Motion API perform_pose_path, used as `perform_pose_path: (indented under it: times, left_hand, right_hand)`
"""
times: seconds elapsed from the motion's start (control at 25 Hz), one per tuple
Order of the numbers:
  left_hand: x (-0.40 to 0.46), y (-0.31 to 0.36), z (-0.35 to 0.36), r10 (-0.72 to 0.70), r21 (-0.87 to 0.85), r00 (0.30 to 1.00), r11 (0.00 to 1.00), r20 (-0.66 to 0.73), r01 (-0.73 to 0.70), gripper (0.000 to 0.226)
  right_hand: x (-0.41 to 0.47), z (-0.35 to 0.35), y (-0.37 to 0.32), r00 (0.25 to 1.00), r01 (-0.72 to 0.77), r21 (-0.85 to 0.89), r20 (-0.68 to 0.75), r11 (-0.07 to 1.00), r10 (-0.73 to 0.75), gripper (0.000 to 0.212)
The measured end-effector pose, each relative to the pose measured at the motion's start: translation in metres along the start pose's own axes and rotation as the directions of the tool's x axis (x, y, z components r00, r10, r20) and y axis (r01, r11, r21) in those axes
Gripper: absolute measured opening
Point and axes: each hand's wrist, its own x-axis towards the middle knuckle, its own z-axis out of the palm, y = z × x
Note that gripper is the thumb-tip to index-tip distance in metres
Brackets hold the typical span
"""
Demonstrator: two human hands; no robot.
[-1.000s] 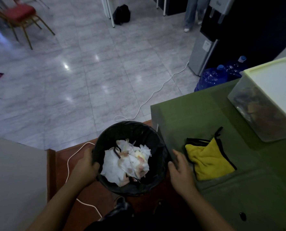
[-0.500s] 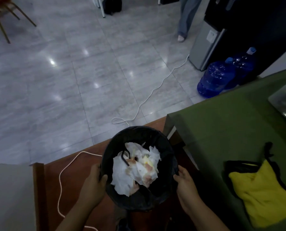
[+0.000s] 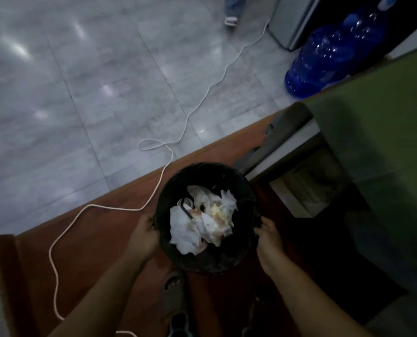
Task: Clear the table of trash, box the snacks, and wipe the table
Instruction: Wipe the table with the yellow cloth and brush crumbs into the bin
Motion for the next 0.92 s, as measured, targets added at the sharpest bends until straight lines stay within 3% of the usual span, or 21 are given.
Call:
perform_pose_path:
  times: [0.2,0.32,0.72,0.92]
  left_hand:
    - [0.041,-0.031,0.008,-0.06,-0.034,0.998,0.998,0.019,0.061,0.021]
    - [0.067,-0.068,0.015,-0.138,-0.057,0.989,0.989,0.045,0.14,0.039]
    - [0.064,-0.065,0.037,-0.24,-0.057,0.969,0.968,0.05,0.243,0.039]
    - [0.071,-0.069,0.042,-0.221,-0.077,0.974,0.972,0.046,0.224,0.04]
  right_hand:
    - [0.05,0.022,0.04,0.999,-0.027,-0.038,-0.028,0.999,0.026,0.038]
    - [0.072,0.031,0.06,0.998,-0.042,-0.052,-0.042,0.998,0.04,0.036]
    - [0.099,0.035,0.085,0.995,-0.065,-0.072,-0.082,0.995,0.059,0.032]
    - [0.105,0.034,0.085,0.996,-0.062,-0.084,-0.071,0.995,0.056,0.032]
